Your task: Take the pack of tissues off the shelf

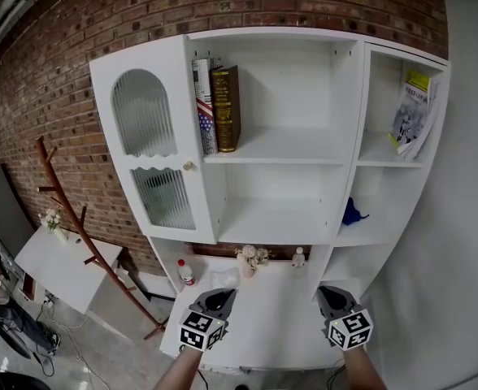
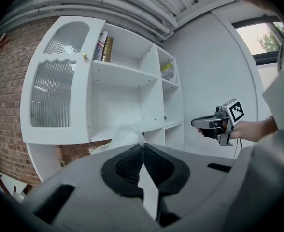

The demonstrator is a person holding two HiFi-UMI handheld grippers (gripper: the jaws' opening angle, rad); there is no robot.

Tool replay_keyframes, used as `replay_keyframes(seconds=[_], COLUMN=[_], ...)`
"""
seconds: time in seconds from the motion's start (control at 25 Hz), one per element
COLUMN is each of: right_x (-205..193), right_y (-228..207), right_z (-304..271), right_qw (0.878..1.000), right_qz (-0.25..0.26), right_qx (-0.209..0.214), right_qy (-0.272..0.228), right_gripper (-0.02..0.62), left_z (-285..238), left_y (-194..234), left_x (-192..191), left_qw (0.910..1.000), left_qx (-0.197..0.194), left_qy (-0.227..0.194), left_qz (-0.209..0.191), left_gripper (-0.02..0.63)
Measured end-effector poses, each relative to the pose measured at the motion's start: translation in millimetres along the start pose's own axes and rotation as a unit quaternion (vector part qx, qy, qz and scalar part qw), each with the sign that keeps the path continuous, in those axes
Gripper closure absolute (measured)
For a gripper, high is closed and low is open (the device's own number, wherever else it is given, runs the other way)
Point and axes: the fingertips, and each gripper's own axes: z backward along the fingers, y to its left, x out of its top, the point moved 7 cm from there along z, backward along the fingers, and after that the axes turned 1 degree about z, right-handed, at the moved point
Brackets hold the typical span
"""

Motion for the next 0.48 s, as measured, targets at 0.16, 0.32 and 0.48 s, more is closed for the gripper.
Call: replay_keyframes(seconds=[0.16,0.32,0.48], right_x=[2.5,4.0,4.4], right_y=[-0.6,-2.1,-3.5], right_z=[-2.3,-3.8,-6.5], right_qw=[1.0,1.0,1.0], right_qz=[0.001,0.003,0.004], right_qx=[-0.001,-0.002,-0.002], right_qy=[-0.002,-0.004,-0.005], right_gripper=[0.565,0.565,0.565], left_z=[-1.1,-2.3,-4.2], left_y=[2.7,4.7,8.0], left_x=[0.2,0.6,0.0], left_qw=[1.0,1.0,1.0], left_qx=[0.0,0.0,0.001], left_qy=[-0.002,-0.003,-0.004], left_qz=[0.003,0.004,0.004], left_gripper=[0.581,0.581,0.581])
